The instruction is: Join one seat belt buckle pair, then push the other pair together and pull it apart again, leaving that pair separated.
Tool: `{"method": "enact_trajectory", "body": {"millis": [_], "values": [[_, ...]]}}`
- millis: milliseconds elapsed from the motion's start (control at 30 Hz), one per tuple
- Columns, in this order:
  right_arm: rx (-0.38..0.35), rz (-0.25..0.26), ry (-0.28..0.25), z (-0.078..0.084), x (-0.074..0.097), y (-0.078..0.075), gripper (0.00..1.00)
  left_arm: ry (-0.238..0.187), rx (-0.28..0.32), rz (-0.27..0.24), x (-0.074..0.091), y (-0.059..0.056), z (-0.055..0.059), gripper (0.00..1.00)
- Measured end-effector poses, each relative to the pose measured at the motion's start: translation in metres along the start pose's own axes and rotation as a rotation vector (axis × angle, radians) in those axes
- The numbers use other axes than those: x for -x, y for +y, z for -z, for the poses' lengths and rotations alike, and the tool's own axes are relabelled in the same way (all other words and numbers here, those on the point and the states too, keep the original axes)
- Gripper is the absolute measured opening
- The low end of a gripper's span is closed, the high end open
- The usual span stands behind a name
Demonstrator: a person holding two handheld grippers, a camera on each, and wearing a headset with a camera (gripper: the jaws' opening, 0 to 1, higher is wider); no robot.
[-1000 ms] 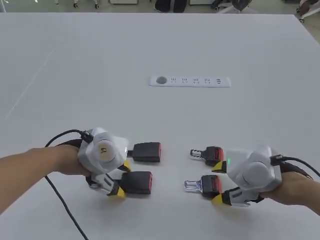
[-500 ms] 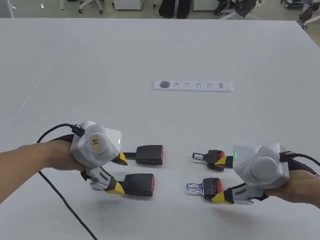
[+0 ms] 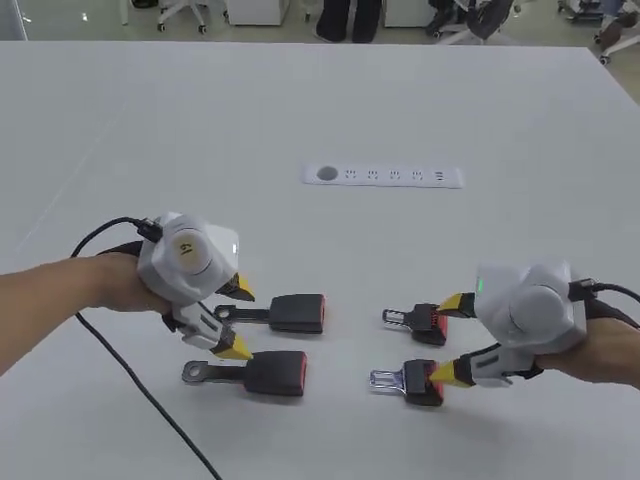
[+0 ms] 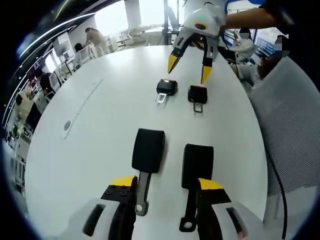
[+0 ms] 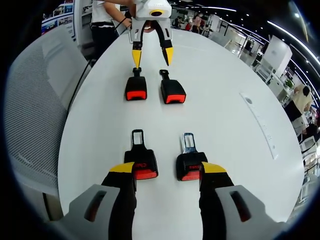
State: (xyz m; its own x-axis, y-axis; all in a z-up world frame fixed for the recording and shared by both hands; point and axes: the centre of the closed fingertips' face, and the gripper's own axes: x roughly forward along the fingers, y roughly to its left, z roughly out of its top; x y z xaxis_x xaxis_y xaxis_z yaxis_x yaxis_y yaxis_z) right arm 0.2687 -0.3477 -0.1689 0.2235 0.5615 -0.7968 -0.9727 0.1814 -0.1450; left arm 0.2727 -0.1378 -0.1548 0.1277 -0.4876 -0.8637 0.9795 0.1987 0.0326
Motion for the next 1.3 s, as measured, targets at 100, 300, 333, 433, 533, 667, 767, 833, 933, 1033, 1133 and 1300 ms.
{"method": "enact_trajectory", "body": {"millis": [100, 300, 333, 433, 533, 667, 767, 833, 933, 1033, 1133, 1300], "values": [[-0.003, 0.005, 0.003, 0.001, 0.000, -0.005, 0.48, -0.003, -0.007, -0.002, -0.004, 0.004, -0.006, 0.48], [-0.011, 0.006, 0.012, 0.004, -0.001, -0.016, 0.48, 0.001, -0.018, 0.001, -0.011, 0.021, -0.008, 0.48], [-0.012, 0.005, 0.014, 0.005, -0.002, -0.017, 0.47, 0.003, -0.020, 0.003, -0.012, 0.024, -0.006, 0.48], [-0.014, -0.001, 0.020, 0.009, -0.004, -0.020, 0.47, 0.017, -0.028, 0.012, -0.014, 0.028, -0.008, 0.48], [-0.011, -0.008, 0.024, 0.010, -0.005, -0.021, 0.45, 0.031, -0.037, 0.022, -0.020, 0.029, -0.007, 0.48], [-0.006, -0.018, 0.029, 0.015, -0.011, -0.027, 0.43, 0.054, -0.051, 0.036, -0.023, 0.030, -0.007, 0.47], [-0.008, -0.022, 0.037, 0.018, -0.014, -0.030, 0.42, 0.066, -0.057, 0.050, -0.027, 0.030, -0.006, 0.47], [-0.005, -0.024, 0.041, 0.018, -0.015, -0.031, 0.41, 0.071, -0.058, 0.052, -0.032, 0.032, -0.004, 0.47], [0.000, -0.027, 0.049, 0.019, -0.017, -0.034, 0.39, 0.080, -0.060, 0.064, -0.036, 0.032, -0.003, 0.46], [0.004, -0.034, 0.051, 0.023, -0.022, -0.037, 0.37, 0.088, -0.064, 0.073, -0.038, 0.032, -0.005, 0.45], [0.011, -0.043, 0.059, 0.026, -0.025, -0.039, 0.36, 0.094, -0.069, 0.085, -0.042, 0.032, -0.004, 0.43], [0.013, -0.057, 0.067, 0.029, -0.028, -0.041, 0.34, 0.107, -0.087, 0.106, -0.050, 0.034, -0.004, 0.41]]}}
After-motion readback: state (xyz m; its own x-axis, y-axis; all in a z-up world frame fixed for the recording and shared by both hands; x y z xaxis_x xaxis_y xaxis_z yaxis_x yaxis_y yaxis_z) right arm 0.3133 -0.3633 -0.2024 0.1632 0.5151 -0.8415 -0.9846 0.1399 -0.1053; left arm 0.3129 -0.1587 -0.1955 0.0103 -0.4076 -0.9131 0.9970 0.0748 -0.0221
